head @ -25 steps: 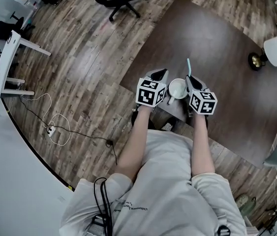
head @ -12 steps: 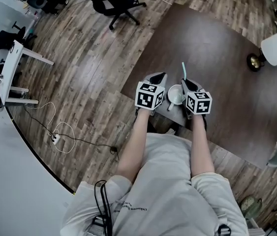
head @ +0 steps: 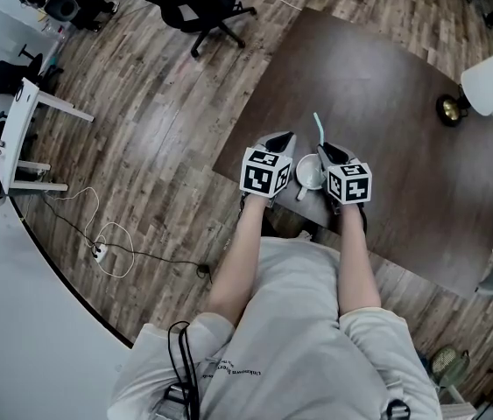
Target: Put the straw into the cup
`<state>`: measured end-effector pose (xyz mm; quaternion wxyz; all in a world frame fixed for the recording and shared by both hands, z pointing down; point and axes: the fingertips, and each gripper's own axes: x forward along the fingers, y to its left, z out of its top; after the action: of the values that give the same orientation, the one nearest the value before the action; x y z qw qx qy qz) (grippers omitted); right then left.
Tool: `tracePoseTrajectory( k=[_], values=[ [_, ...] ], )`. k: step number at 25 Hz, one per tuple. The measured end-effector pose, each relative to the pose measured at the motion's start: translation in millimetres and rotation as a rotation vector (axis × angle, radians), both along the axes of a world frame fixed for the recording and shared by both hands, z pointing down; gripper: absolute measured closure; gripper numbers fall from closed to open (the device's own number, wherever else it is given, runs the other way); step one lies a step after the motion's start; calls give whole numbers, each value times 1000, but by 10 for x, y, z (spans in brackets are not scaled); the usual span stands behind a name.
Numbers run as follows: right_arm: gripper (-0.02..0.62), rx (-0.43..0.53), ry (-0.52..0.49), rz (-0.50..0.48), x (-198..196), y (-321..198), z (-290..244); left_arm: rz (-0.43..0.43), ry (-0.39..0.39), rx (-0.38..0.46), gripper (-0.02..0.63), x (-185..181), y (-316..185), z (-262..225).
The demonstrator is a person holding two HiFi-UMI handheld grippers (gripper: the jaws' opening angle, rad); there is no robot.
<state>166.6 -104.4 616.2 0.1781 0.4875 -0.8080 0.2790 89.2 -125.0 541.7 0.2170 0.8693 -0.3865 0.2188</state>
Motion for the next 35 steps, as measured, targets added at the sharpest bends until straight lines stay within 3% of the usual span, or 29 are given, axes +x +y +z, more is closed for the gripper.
tracePoseTrajectory(
  k=[35],
  values=[
    [534,23,-12,40,225,682,-57,26,-26,-51,605,115,811,334]
  ],
)
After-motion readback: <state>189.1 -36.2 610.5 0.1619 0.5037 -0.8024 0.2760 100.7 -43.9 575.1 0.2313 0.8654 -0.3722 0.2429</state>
